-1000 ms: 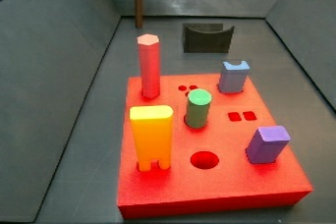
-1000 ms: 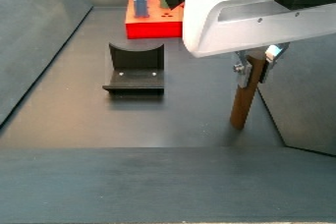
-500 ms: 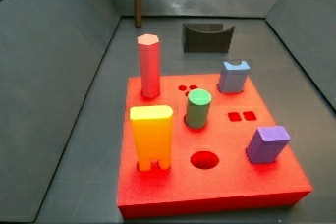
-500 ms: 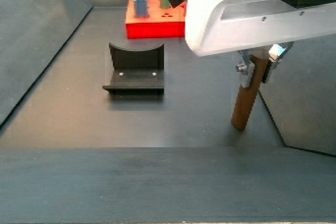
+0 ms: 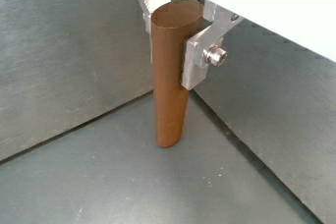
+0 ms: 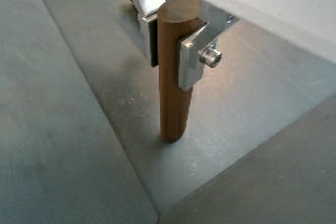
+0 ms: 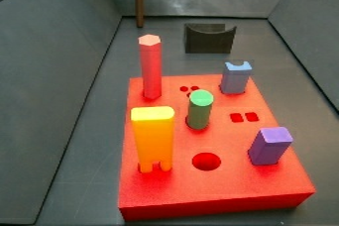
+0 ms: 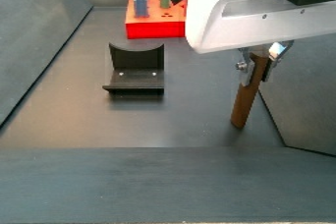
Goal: Pick up the oval object. Move up. Move to above the board. Insert the oval object.
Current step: Move up, then move to above the board.
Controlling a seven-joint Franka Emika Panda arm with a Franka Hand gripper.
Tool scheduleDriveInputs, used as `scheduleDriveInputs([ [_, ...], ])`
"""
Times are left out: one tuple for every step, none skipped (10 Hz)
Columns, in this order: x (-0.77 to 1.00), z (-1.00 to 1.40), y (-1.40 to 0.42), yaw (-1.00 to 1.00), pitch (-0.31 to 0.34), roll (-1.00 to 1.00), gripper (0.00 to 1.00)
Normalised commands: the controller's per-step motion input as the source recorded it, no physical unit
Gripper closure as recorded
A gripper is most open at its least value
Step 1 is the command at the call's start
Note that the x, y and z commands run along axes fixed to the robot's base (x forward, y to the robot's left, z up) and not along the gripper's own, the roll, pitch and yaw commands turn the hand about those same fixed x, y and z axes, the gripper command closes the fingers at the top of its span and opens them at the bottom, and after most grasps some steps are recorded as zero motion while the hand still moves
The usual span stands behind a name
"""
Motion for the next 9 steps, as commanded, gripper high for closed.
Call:
scheduleDriveInputs([
  [0.00, 0.83, 0.00, 0.00, 0.000, 0.00, 1.00],
  [0.01, 0.81, -0.05, 0.00, 0.014, 0.00, 1.00],
  [-0.01, 0.66, -0.04, 0.01, 0.057, 0.02, 1.00],
  [-0.02, 0.57, -0.03, 0.01, 0.071, 0.04, 1.00],
  [-0.01, 0.38, -0.01, 0.01, 0.089, 0.07, 1.00],
  [-0.01, 0.25, -0.01, 0.02, 0.101, 0.08, 1.00],
  [-0.09, 1.00, -0.17, 0.25, -0.083, 0.28, 1.00],
  [-0.09, 1.00, -0.18, 0.24, -0.084, 0.28, 1.00],
  [-0.10, 1.00, -0.17, 0.15, -0.057, 0.24, 1.00],
])
